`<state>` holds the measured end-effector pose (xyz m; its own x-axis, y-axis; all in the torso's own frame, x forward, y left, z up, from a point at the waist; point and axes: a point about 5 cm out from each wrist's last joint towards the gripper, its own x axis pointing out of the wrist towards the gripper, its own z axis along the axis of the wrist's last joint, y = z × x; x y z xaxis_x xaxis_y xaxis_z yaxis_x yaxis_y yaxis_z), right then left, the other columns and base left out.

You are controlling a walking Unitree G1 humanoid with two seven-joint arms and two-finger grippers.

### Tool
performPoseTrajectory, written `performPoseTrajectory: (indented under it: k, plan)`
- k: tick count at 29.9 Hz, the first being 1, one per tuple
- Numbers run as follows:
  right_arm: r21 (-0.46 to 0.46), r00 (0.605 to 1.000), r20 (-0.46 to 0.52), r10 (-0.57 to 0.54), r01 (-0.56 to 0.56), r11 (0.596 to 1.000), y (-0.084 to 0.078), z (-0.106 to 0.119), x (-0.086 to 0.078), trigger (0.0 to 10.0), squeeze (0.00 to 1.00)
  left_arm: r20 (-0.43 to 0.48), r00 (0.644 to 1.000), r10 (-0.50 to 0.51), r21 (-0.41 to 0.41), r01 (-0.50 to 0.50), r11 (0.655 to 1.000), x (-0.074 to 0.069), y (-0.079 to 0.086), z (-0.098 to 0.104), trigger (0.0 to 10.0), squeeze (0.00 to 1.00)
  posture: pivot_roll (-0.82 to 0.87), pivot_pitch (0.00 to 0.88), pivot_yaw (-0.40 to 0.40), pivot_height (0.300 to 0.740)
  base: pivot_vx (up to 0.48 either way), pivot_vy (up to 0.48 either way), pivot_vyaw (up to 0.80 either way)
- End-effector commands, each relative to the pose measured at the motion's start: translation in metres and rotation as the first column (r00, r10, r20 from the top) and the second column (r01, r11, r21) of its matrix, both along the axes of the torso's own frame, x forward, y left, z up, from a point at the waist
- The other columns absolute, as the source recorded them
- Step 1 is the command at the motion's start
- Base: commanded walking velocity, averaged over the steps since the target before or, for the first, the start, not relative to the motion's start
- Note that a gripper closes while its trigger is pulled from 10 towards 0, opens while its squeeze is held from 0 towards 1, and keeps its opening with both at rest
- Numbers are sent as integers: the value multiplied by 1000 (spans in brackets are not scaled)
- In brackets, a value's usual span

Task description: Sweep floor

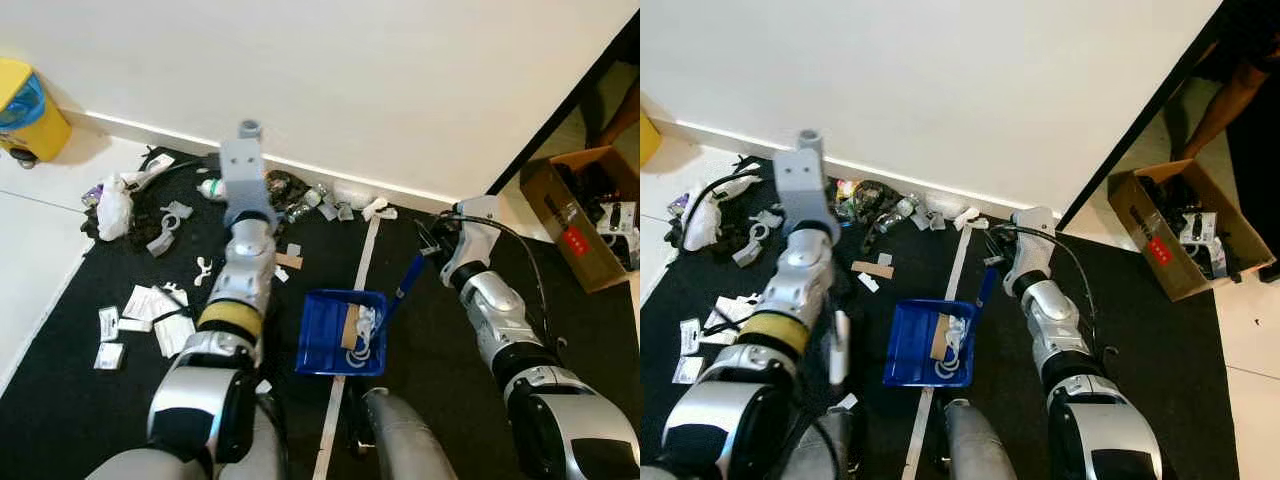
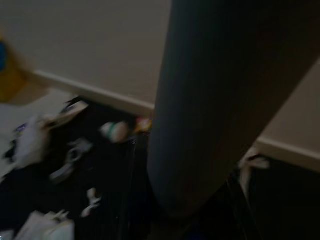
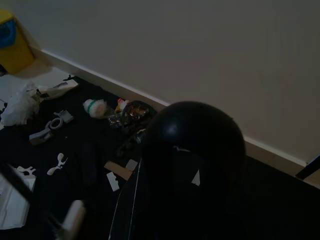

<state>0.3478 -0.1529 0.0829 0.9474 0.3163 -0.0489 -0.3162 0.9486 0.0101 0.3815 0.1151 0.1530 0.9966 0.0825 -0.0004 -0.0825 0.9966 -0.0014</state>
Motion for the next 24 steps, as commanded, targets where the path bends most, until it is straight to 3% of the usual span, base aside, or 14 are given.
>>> performPoseTrajectory:
  k: [1,6,11,14,15,17,19,20,24]
  plan:
    - [21,996,-88,23,-22,1000,3,-19,-10,10000,0,33,997,-70,-113,73,991,1,-26,9,10000,0,31,210,-38,740,0,0,0]
    - [22,996,-88,23,-21,1000,4,-19,-9,10000,0,75,994,-77,-152,88,984,6,-39,27,10000,0,34,210,-37,740,0,0,0]
    - [24,996,-87,21,-19,1000,4,-18,-9,10000,0,112,991,-72,-152,89,984,12,-33,44,10000,0,34,210,-36,740,0,0,0]
    - [24,996,-86,20,-18,1000,4,-18,-9,10000,0,155,973,-169,-83,184,979,14,-29,56,10000,0,34,212,-37,740,0,0,0]
    - [24,996,-86,20,-18,1000,4,-18,-9,10000,0,179,947,-266,-5,271,962,13,-27,62,10000,0,34,216,-39,740,0,0,0]
    - [23,996,-86,20,-18,1000,4,-18,-9,10000,0,183,939,-292,19,294,956,12,-26,63,10000,0,34,216,-39,740,0,0,0]
    - [21,996,-86,19,-18,1000,3,-18,-9,10000,0,173,928,-329,129,310,942,12,-9,64,10000,0,31,217,-39,740,0,0,0]
    - [21,996,-86,19,-18,1000,3,-18,-9,10000,0,173,928,-329,129,310,942,12,-9,64,10000,0,31,217,-39,740,0,0,0]
    - [20,996,-85,15,-13,1000,0,-18,-9,10000,0,204,943,-265,202,224,953,11,31,70,10000,0,30,219,-42,740,0,0,0]
